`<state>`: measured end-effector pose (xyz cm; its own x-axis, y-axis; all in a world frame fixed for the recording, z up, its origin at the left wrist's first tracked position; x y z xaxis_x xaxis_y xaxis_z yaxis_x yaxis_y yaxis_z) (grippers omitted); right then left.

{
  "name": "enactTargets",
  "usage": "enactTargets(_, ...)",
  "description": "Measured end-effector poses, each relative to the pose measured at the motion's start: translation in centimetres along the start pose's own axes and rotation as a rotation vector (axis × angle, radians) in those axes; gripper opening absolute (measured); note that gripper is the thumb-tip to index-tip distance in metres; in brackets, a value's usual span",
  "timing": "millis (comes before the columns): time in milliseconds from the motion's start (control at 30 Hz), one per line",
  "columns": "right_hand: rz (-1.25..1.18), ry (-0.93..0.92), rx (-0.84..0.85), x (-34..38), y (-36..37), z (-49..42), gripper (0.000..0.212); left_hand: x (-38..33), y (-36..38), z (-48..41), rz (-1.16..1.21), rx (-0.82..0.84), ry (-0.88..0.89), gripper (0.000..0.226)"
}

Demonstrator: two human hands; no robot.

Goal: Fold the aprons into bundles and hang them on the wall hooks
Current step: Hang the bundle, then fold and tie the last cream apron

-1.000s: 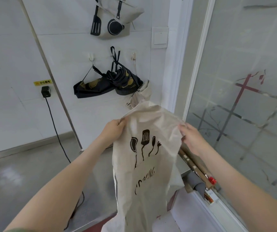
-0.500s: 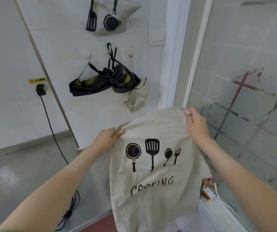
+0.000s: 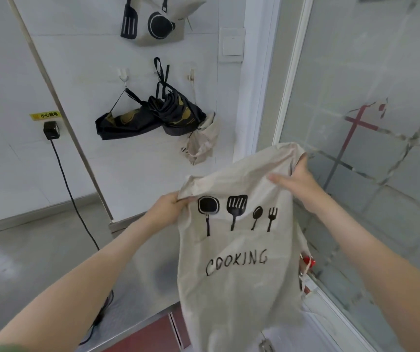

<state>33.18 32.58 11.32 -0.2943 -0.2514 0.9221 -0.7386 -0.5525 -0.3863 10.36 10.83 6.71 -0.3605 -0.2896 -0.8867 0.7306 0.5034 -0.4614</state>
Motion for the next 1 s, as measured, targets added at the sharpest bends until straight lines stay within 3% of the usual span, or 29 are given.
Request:
enactTargets(33,0.050,0.038,0.106,-0.9,0.0,0.3,0.130,-0.6,-0.2,0.0,0.050,-0.014,0.023,0.025)
enactTargets(100,0.188,0.060,0.291,-2.9,0.5,0.8,0.112,-0.7,-0.8,-0.6,0.121,-0.035,0.055,0.028)
enactTargets(167,0.452,0.029,0.347,-4.8,1.2,0.7,0.062,-0.9,-1.6,-0.9,0.103,-0.082,0.074,0.030)
enactTargets(200,0.536,0.012,0.299,-5.3,1.6,0.6,0.035,-0.9,-2.0,-1.0,0.087,-0.111,0.095,0.034)
enactTargets(233,0.546,0.017,0.232,-5.6,1.8,0.5,0.022,-0.9,-2.3,-1.0,0.076,-0.133,0.099,0.039)
enactTargets(333,0.368,0.088,0.091,-5.4,2.4,0.4,0.025,-1.3,-4.1,-0.4,0.042,-0.078,0.044,0.047)
enactTargets(400,0.242,0.140,0.020,-4.4,2.6,0.6,0.027,-1.2,-5.2,0.4,-0.057,0.152,-0.070,0.040)
enactTargets(467,0.146,0.187,-0.027,-4.0,2.3,0.3,0.041,-0.3,-5.6,1.0,-0.445,0.400,-0.170,0.026)
enactTargets(533,0.044,0.218,-0.018,-3.4,2.3,-0.2,0.050,1.3,-6.0,1.5,-0.779,0.474,-0.239,0.024)
enactTargets(633,-0.103,0.209,-0.037,-2.1,2.5,-0.3,0.051,2.4,-6.8,2.0,-0.772,0.369,-0.228,0.037)
enactTargets(733,-0.173,0.079,-0.150,-1.3,2.8,-1.0,0.048,2.0,-7.7,1.8,-0.600,0.012,-0.079,0.046)
enactTargets(767,-0.180,0.037,-0.162,-1.1,3.0,-1.1,0.047,2.0,-7.9,1.7,-0.593,-0.040,-0.075,0.047)
enactTargets(867,-0.096,-0.034,-0.099,-0.4,4.2,-1.0,0.040,2.5,-8.5,2.1,-0.821,-0.049,-0.109,0.050)
enactTargets(933,-0.170,-0.059,-0.156,0.3,4.7,-1.1,0.038,1.9,-9.7,2.5,-0.743,-0.248,-0.048,0.065)
enactTargets(1000,-0.250,-0.040,-0.182,1.3,4.8,-1.7,0.039,1.2,-10.4,2.1,-0.799,-0.200,-0.045,0.069)
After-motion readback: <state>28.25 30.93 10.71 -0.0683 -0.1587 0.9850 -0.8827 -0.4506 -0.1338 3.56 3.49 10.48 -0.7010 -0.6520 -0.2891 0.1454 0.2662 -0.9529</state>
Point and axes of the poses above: each hand's wrist, its own z-axis away from the middle knuckle, its own y-axis out of the palm, x = y × z, the point moved 2 cm from there along -z, towards the middle knuckle, and after that the axes turned 5 degrees about z, right-handed, at the moved point
